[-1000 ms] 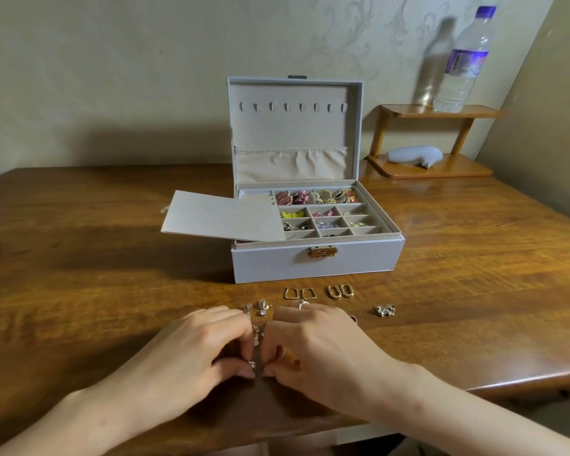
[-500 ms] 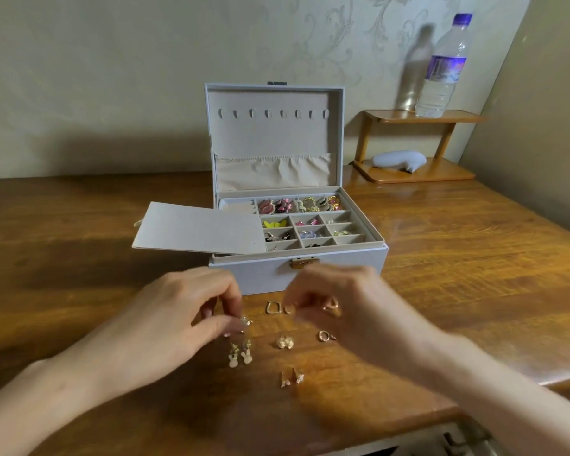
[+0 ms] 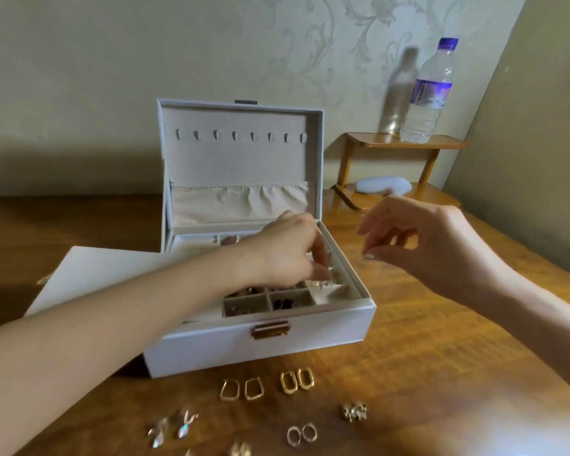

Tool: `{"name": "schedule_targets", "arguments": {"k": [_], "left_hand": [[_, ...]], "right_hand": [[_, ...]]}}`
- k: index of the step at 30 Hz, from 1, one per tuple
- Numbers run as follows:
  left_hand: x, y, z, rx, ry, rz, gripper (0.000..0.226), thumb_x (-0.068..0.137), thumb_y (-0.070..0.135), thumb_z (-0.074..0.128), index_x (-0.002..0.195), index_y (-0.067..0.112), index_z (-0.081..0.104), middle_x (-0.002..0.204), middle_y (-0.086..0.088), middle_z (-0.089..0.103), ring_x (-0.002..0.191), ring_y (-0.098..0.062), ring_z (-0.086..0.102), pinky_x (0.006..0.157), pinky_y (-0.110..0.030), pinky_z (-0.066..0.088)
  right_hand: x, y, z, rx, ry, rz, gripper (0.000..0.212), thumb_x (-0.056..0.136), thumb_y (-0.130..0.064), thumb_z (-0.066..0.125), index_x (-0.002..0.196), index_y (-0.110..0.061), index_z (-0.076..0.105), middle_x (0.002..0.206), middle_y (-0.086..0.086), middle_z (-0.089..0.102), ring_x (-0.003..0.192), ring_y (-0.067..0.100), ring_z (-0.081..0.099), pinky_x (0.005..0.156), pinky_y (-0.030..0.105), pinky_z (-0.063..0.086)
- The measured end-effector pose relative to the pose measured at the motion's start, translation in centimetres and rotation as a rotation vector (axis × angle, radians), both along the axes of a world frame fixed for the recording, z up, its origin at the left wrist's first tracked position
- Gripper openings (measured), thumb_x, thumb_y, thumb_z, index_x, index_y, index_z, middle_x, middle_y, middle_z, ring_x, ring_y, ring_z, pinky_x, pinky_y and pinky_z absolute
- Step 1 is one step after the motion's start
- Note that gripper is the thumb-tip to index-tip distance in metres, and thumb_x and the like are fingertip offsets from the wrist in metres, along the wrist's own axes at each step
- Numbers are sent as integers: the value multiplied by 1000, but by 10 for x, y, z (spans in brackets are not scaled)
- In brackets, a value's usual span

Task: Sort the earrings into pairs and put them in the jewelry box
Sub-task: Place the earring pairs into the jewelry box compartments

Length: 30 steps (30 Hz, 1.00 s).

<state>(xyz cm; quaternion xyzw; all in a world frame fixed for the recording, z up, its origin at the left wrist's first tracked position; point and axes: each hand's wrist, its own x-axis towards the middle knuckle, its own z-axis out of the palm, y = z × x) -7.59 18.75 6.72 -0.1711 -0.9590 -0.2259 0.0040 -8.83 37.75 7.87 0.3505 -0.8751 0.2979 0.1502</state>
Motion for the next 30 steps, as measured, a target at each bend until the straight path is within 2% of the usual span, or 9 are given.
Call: {"name": "schedule_targets", "arguments": {"k": [8,10,14,18,20,23,25,27,30], "left_hand": [[-25,7,-24,-66,-48,-67,8,84,23,65,87,26,59,109,5,37,105,-11,40,92,-25,37],[-24,8,-28,-109,25,-106,5,83,24,64,82,26,59,109,6,37,105,-10,33,95,-26,32],[-23,10,-36,-244,218,-150,7,83,22,59,87,20,63,109,11,33,105,-13,27,93,-27,27],[-18,9,-36,-189,294,-143,7,84,23,59,84,28,55,110,13,31,104,-9,24,92,-24,22],[-18,3,-31,-143,368,-154,10,79,26,60,82,32,53,105,14,41,100,-5,30,90,-24,30],[-11,-6,-13,-54,337,-52,19,80,37,57,68,36,41,91,18,49,92,-1,41,77,-22,38],[-5,-16,-10,-5,354,28,12,75,48,46,73,36,44,91,20,49,91,0,45,67,-16,36],[3,-21,-11,-24,386,56,18,74,54,42,79,38,47,90,24,51,88,5,49,52,-12,36],[15,-32,-14,-6,324,85,20,68,58,44,80,42,48,59,20,54,63,2,54,43,-14,42]], "right_hand": [[-15,-4,-11,93,-42,72,34,69,-12,79,87,-34,62,73,-19,67,75,-2,62,66,9,43],[-17,-6,-13,107,-53,95,35,68,-11,80,87,-34,62,77,-21,67,75,-2,61,66,8,42],[-21,-8,-17,133,-65,108,41,66,-6,81,86,-35,58,79,-22,66,76,-1,59,65,4,39],[-24,-7,-19,183,-75,77,43,67,-11,81,82,-38,52,79,-22,65,79,3,57,65,8,41],[-24,-8,-18,219,-119,75,40,69,-13,80,79,-37,50,79,-24,63,79,6,56,66,15,44],[-23,-14,-17,305,-159,77,38,71,-18,79,77,-37,47,84,-26,61,79,4,55,67,23,47],[-23,-20,-17,373,-161,90,39,74,-17,77,73,-39,44,79,-23,61,79,-3,54,66,18,46],[-22,-26,-17,447,-151,103,39,77,-16,73,72,-39,41,77,-21,61,79,-4,53,66,15,45],[-19,-31,-17,503,-109,101,35,81,-16,67,83,-38,39,86,-18,63,81,1,53,70,20,46]]}}
